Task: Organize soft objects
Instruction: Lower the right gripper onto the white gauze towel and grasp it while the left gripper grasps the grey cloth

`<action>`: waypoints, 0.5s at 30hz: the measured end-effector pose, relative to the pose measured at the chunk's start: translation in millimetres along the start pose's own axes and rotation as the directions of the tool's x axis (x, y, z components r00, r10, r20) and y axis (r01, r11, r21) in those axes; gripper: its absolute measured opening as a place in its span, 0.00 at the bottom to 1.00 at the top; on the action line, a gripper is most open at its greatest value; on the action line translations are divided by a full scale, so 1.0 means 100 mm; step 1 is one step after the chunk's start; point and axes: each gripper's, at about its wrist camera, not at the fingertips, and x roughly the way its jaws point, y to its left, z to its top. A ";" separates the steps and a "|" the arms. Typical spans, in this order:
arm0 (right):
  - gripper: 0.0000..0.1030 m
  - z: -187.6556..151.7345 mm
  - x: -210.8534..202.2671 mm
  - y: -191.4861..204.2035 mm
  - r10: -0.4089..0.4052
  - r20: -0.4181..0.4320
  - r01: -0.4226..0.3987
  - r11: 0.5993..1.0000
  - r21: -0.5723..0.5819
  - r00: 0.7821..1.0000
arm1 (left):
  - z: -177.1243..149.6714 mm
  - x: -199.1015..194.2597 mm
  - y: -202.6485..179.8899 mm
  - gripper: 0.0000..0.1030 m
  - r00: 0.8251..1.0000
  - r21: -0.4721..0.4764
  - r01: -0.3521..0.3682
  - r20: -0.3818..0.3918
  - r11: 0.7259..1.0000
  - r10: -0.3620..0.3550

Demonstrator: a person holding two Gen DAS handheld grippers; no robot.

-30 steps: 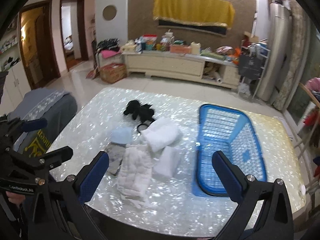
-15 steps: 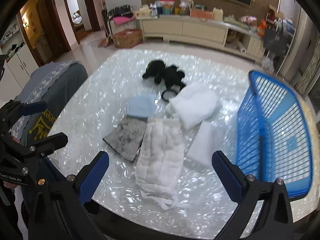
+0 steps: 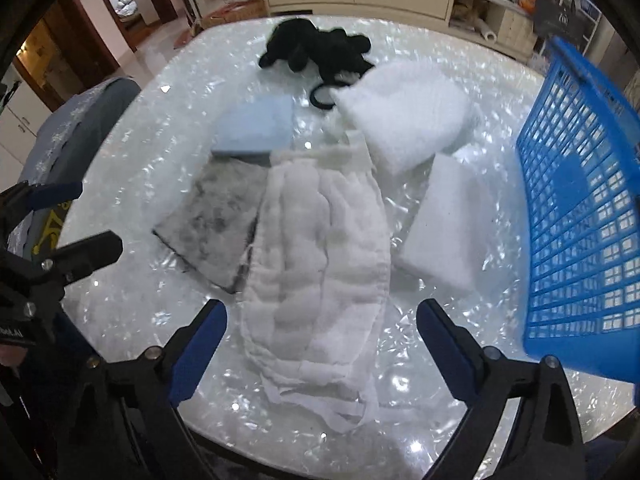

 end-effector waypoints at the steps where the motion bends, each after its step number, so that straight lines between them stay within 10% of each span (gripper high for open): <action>1: 0.94 0.00 0.04 -0.02 -0.002 -0.007 0.002 1.000 0.003 1.000 | 0.02 0.05 0.00 1.00 1.000 0.005 0.000 -0.006 1.000 0.000; 15: 0.80 0.05 0.33 -0.16 -0.012 -0.059 0.014 0.999 0.034 0.998 | 0.13 0.65 -0.02 0.99 0.991 0.006 0.061 -0.120 0.998 -0.060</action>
